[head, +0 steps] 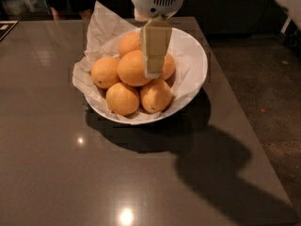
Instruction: Pick orange from white bowl
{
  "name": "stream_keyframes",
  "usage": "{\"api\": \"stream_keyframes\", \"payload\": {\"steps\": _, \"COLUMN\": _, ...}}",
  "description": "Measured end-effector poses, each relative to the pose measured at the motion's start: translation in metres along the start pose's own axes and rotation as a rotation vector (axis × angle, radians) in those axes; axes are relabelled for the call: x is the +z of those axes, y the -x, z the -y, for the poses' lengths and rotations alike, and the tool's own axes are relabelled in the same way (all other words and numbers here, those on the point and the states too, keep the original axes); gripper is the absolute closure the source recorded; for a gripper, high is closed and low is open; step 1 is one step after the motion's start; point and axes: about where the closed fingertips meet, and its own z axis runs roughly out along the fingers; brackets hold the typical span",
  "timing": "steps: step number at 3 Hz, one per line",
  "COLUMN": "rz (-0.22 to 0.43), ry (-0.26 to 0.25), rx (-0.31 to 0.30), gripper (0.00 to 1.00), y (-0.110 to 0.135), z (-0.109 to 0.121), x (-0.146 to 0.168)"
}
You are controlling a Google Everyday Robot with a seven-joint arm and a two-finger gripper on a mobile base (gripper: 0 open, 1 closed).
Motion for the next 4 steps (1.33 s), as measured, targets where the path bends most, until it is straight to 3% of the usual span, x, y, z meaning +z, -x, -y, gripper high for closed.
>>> {"api": "stream_keyframes", "payload": {"steps": 3, "rz": -0.018, "ry": 0.057, "rx": 0.021, "gripper": 0.26, "y": 0.001, "z": 0.013, "x": 0.033}}
{"api": "stream_keyframes", "payload": {"steps": 4, "rz": -0.022, "ry": 0.075, "rx": 0.022, "gripper": 0.26, "y": 0.002, "z": 0.014, "x": 0.042}}
